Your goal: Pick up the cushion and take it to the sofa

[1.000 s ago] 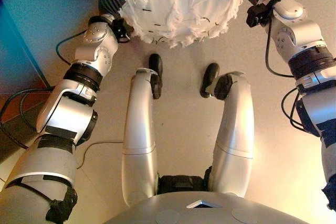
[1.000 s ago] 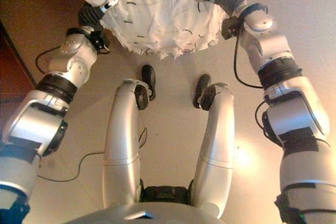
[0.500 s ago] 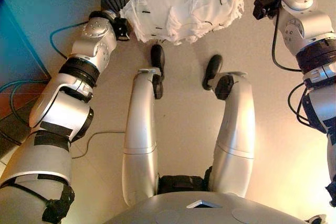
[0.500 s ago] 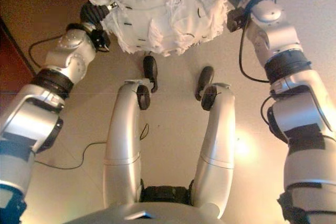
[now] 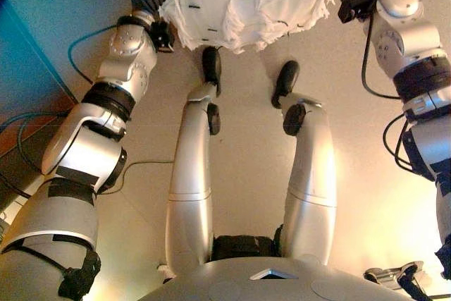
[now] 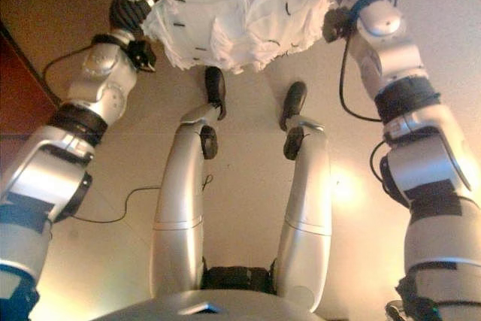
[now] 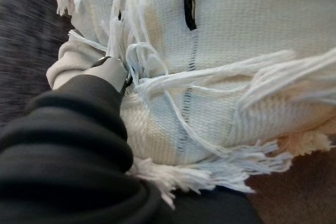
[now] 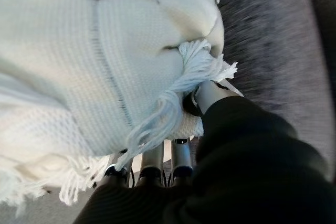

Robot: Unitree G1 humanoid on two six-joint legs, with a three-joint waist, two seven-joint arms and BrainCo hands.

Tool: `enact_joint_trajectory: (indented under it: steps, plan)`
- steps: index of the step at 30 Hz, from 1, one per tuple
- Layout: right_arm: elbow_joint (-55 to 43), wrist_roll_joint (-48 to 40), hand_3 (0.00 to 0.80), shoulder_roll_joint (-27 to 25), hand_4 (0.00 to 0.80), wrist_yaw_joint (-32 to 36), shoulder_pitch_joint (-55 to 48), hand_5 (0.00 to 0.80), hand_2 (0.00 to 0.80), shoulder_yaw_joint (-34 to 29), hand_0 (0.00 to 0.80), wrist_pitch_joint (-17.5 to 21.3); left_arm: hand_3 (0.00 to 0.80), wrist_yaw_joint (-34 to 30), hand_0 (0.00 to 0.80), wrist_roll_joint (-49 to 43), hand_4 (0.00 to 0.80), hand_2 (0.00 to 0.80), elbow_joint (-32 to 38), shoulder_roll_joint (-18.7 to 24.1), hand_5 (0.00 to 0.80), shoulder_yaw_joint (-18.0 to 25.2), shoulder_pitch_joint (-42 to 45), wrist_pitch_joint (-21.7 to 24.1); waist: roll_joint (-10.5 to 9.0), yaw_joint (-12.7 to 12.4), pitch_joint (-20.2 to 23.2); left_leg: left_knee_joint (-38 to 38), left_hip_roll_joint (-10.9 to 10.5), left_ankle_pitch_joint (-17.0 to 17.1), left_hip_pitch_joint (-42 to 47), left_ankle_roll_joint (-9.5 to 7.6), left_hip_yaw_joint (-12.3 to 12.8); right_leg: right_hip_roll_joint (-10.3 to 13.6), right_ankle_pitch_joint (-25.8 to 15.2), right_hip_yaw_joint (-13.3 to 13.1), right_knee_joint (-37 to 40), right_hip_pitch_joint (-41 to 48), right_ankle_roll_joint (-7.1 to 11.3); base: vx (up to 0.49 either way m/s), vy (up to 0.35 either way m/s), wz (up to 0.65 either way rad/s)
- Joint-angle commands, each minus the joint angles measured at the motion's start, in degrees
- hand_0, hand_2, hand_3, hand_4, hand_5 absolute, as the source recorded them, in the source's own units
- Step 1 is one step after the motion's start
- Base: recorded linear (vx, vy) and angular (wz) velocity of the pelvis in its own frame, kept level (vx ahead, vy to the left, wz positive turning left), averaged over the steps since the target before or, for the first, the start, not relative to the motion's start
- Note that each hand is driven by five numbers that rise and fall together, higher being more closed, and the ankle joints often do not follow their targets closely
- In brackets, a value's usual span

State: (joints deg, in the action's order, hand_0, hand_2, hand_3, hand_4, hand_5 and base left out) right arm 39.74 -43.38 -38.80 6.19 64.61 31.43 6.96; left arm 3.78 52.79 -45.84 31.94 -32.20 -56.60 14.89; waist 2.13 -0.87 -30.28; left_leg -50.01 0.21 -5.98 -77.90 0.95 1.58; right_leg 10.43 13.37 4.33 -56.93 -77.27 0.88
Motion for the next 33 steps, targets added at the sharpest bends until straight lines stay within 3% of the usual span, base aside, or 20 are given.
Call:
enact_joint_trajectory:
  steps: [1,7,10,11,12,15,21,26,33]
  plan:
    - [-13.41,1.42,0.800,3.83,0.800,1.56,-5.50,0.800,0.800,-1.01,0.800,4.49,0.800,-5.79,0.800,-2.44,0.800,0.800,13.61,-6.05,0.800,3.48,3.21,6.31,2.72,0.78,0.48,-2.61,0.08,-1.08,3.35,2.74,2.94,-2.49,-6.19,-0.27,-1.18,3.69,2.74,0.012,-0.065,-0.08]
    - [-25.58,7.93,0.800,5.38,0.800,1.55,-19.74,0.800,0.800,-6.99,0.800,5.24,0.800,-3.97,0.800,-7.51,0.800,0.800,27.16,-5.56,0.800,6.52,15.60,5.05,2.07,0.89,0.48,-2.99,0.81,-1.64,9.74,2.41,2.47,-1.77,-5.97,-0.15,-1.83,8.82,3.56,0.007,-0.059,0.01]
    - [-30.50,11.00,0.800,7.03,0.800,1.60,-24.80,0.800,0.800,-9.16,0.800,4.75,0.800,-3.18,0.800,-10.40,0.800,0.800,31.92,-5.99,0.800,8.04,19.88,3.58,1.81,0.87,0.48,1.96,0.95,-0.47,16.54,2.15,2.09,-1.38,-6.18,-0.04,2.23,15.33,3.82,0.017,-0.042,0.00]
    - [-32.77,11.63,0.800,7.36,0.800,1.94,-27.07,0.800,0.800,-10.22,0.800,4.33,0.800,-3.59,0.800,-10.50,0.800,0.800,33.63,-6.08,0.800,8.68,21.90,3.23,1.66,0.85,0.48,5.16,0.98,0.45,20.33,2.04,1.90,-1.23,-6.67,0.18,5.29,19.12,3.90,-0.051,-0.041,0.01]
    - [-34.55,12.02,0.800,7.61,0.800,2.05,-28.95,0.800,0.800,-10.99,0.800,4.41,0.800,-4.07,0.800,-10.39,0.800,0.800,34.95,-6.36,0.800,9.43,23.60,3.04,1.60,0.67,0.48,9.32,0.97,3.54,23.33,1.61,2.00,-1.21,-9.25,0.93,9.34,22.05,3.59,-0.043,-0.044,0.01]
    - [-38.54,13.94,0.800,8.78,0.800,1.14,-34.24,0.800,0.800,-12.16,0.800,4.72,0.800,-4.95,0.800,-9.78,0.800,0.800,39.09,-6.75,0.800,10.34,28.45,1.71,1.12,0.41,0.95,16.60,0.29,5.40,33.14,1.34,1.81,-1.18,-10.34,2.58,16.75,31.68,3.73,0.065,-0.063,0.02]
    - [-44.93,13.49,0.800,7.91,0.800,1.62,-44.81,0.800,0.800,-16.87,0.800,5.73,0.800,-7.34,0.800,-9.69,0.800,0.800,47.08,-6.22,0.800,13.69,39.13,0.40,-0.24,-0.46,7.54,28.15,-1.09,7.68,47.14,0.44,1.91,-1.55,-11.28,5.59,30.15,47.36,2.93,0.130,-0.063,0.03]
    - [-49.27,15.60,0.800,8.74,0.800,3.17,-49.79,0.800,0.800,-20.16,0.800,8.07,0.800,-7.62,0.800,-12.32,0.800,0.800,51.16,-6.96,0.800,16.53,43.47,3.35,-0.58,-0.87,11.65,35.27,-1.39,9.85,54.59,0.24,1.18,-2.00,-12.55,6.36,37.06,55.28,3.31,0.017,-0.065,-0.01]
    - [-56.75,17.79,0.800,11.58,0.800,4.11,-59.02,0.800,0.800,-23.21,0.800,10.98,0.800,-8.52,0.800,-13.53,0.800,0.800,58.34,-9.66,0.800,20.54,52.22,4.38,-1.57,-1.68,21.32,47.53,0.35,11.85,69.24,1.17,-0.49,-2.90,-14.25,7.76,49.79,71.32,3.76,0.170,-0.080,-0.04]
